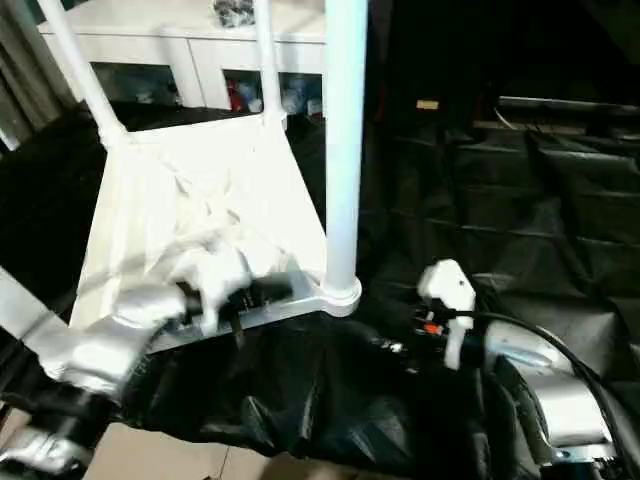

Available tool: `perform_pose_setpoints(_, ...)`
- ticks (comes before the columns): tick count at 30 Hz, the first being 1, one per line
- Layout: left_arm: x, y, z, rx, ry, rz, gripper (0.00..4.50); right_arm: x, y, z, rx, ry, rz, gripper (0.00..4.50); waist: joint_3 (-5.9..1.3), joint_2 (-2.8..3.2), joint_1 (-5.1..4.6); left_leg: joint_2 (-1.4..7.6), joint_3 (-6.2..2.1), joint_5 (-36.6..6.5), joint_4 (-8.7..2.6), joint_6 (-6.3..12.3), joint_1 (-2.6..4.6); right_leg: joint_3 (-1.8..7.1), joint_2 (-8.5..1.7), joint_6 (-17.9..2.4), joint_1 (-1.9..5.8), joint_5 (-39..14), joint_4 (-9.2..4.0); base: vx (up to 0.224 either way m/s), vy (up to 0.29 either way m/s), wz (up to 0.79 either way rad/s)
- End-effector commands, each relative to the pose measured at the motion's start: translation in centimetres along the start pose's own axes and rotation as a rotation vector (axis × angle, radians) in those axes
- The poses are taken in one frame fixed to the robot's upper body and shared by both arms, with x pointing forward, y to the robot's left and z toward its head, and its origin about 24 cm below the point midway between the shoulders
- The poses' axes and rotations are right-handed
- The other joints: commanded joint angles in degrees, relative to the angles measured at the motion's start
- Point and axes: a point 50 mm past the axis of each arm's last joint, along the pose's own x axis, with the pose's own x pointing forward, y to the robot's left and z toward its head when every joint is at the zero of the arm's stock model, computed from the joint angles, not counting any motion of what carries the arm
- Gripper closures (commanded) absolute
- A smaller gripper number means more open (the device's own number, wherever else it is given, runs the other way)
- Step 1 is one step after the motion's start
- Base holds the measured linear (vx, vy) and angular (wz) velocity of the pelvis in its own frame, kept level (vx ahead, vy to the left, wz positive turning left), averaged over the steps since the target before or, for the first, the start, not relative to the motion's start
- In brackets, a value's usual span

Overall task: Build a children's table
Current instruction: Rotate table base

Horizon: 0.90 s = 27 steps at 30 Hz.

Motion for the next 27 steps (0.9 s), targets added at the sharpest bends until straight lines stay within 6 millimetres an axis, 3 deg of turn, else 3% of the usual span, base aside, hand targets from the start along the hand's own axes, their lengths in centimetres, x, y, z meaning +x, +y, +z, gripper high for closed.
perform_pose_setpoints(1,-0.7,-0.6,-0.3,-0.05,-0.006,0.001,3.38,1.2,0.5,0.4,-0.001,-0.016,0.058,0.22,-2.75,-0.88,0.3,1.26,-0.23,-10.63,-3.52,4.69,-0.49,1.73,-3.5,-10.61,2.78,-17.36,-4.13,0.0,0.0,0.0)
perform_pose_setpoints(2,-1.0,-1.0,-0.4,-0.064,-0.008,0.003,3.38,1.7,0.7,0.4,-0.006,-0.014,0.075,0.22,-2.87,-1.16,0.31,1.38,-0.26,-10.42,-3.48,4.52,-0.44,1.69,-3.58,-10.77,2.82,-16.8,-3.87,0.0,0.0,0.0)
perform_pose_setpoints(3,-1.4,-1.5,-0.6,-0.08,-0.005,0.013,3.25,2.3,0.8,0.4,-0.009,-0.013,0.092,0.22,-2.87,-0.89,0.27,1.35,-0.25,-10.13,-3.47,4.67,-0.49,1.73,-3.56,-10.72,2.75,-16.56,-3.88,0.0,0.0,0.0)
perform_pose_setpoints(4,-1.4,-1.5,-0.6,-0.08,-0.005,0.013,3.2,2.3,0.8,0.4,-0.009,-0.013,0.092,0.22,-2.9,-1.19,0.35,1.39,-0.26,-9.6,-3.43,4.85,-0.48,1.77,-3.56,-10.78,2.73,-16.01,-3.78,0.0,0.0,0.0)
perform_pose_setpoints(5,-1.6,-1.8,-0.8,-0.087,-0.002,0.019,3.13,2.6,0.8,0.4,-0.009,-0.012,0.1,0.22,-2.88,-1.03,0.43,1.35,-0.19,-9.41,-3.43,4.93,-0.45,1.79,-3.45,-10.62,2.65,-15.91,-3.91,0.0,0.0,0.0)
perform_pose_setpoints(6,-2.2,-2.5,-1.1,-0.115,0.004,0.038,3.03,3.3,0.7,0.5,-0.008,-0.01,0.115,0.22,-2.96,-1.4,0.42,1.56,-0.33,-8.8,-3.46,4.75,-0.48,1.74,-3.55,-11.32,2.75,-13.93,-3.35,0.0,0.0,0.0)
perform_pose_setpoints(7,-2.4,-2.7,-1.2,-0.124,0.004,0.038,3.03,3.5,0.6,0.5,-0.013,-0.009,0.108,0.22,-2.75,-1.28,0.47,1.43,-0.24,-9.1,-3.57,4.87,-0.54,1.7,-3.45,-11.09,2.65,-14.83,-3.67,0.0,0.0,0.0)
perform_pose_setpoints(8,-2.7,-3.1,-1.3,-0.136,0.005,0.041,2.92,3.8,0.4,0.5,-0.017,-0.009,0.101,0.22,-2.77,-2.52,0.32,1.46,-0.01,-9.37,-3.41,4.78,-0.56,1.74,-3.49,-10.88,2.63,-15.45,-3.7,0.0,0.0,0.0)
perform_pose_setpoints(9,-3.6,-3.8,-1.4,-0.16,0.013,0.055,2.83,4.5,-0.1,0.7,-0.021,-0.009,0.087,0.22,-2.81,-1.6,0.64,1.64,-0.3,-9.59,-3.64,4.2,-0.32,1.78,-3.75,-11.05,2.54,-16.57,-3.45,0.0,0.0,0.0)
perform_pose_setpoints(10,-4.1,-4.1,-1.4,-0.174,0.019,0.057,2.69,4.9,-0.4,0.9,-0.029,-0.011,0.071,0.22,-2.47,-2.07,0.54,1.56,-0.23,-10.19,-3.76,3.99,-0.52,1.8,-3.63,-10.62,2.48,-17.87,-3.69,0.0,0.0,0.0)
perform_pose_setpoints(11,-4.3,-4.4,-1.3,-0.182,0.022,0.058,2.65,5.0,-0.6,0.9,-0.034,-0.012,0.062,0.22,-2.56,-1.88,0.5,1.63,-0.21,-10.63,-3.74,3.53,-0.29,1.82,-3.61,-10.63,2.33,-18.12,-3.65,0.0,0.0,0.0)
perform_pose_setpoints(12,-4.7,-4.6,-1.3,-0.188,0.025,0.057,2.59,5.1,-0.8,1.0,-0.035,-0.014,0.048,0.22,-2.3,-2.52,0.41,1.53,-0.2,-11.34,-3.9,3.23,-0.41,1.83,-3.55,-10.04,2.35,-19.52,-3.77,0.0,0.0,0.0)
perform_pose_setpoints(13,-4.7,-4.6,-1.3,-0.188,0.025,0.057,2.5,5.1,-0.8,1.0,-0.035,-0.014,0.048,0.22,-2.32,-2.28,0.46,1.6,-0.13,-12.07,-3.84,2.71,0.06,1.93,-3.43,-9.8,2.01,-19.64,-3.93,0.0,0.0,0.0)
perform_pose_setpoints(14,-5.1,-5.0,-1.3,-0.195,0.031,0.049,2.39,5.3,-1.2,1.0,-0.039,-0.012,0.023,0.22,-2.23,-3.22,0.3,1.57,0.01,-12.19,-3.82,2.77,-0.01,1.95,-3.28,-9.62,2.08,-19.28,-4.06,0.0,0.0,0.0)
perform_pose_setpoints(15,-5.9,-5.7,-1.4,-0.202,0.061,0.007,2.28,5.6,-1.7,1.0,-0.046,-0.011,-0.016,0.22,-2.2,-3.45,0.46,1.6,-0.07,-12.22,-3.97,2.49,-0.02,2.01,-3.35,-9.62,2.15,-18.63,-3.79,0.0,0.0,0.0)
perform_pose_setpoints(17,-7.1,-6.9,-1.6,-0.225,0.11,-0.044,2.13,6.0,-2.6,1.0,-0.058,-0.004,-0.087,0.22,-2.16,-3.04,0.37,1.59,-0.2,-13.15,-4.08,1.73,0.05,2.03,-3.43,-9.98,2.01,-18.85,-3.43,0.0,0.0,0.0)
perform_pose_setpoints(20,-8.7,-7.9,-1.6,-0.249,0.142,-0.049,1.85,6.5,-3.5,1.0,-0.054,-0.003,-0.165,0.22,-1.94,-3.37,-0.16,1.48,-0.01,-14.12,-4.16,1.01,0.29,2.13,-3.1,-10.52,1.84,-17.57,-3.43,0.0,0.0,0.0)
perform_pose_setpoints(22,-8.9,-8.1,-1.5,-0.252,0.145,-0.049,1.75,6.6,-3.7,1.0,-0.05,-0.004,-0.177,0.22,-1.87,-3.45,0.14,1.46,0.14,-15.35,-4.05,0.79,0.71,2.23,-2.94,-10.23,1.56,-18.09,-3.63,0.0,0.0,0.0)
perform_pose_setpoints(27,-10.9,-8.9,-1.7,-0.304,0.19,-0.053,1.34,7.5,-6.0,0.8,-0.033,0.01,-0.376,0.22,-1.95,-3.38,-0.02,1.26,0.04,-14.12,-3.95,0.03,0.36,2.28,-3.11,-10.62,1.69,-17.34,-3.05,0.0,0.0,0.0)
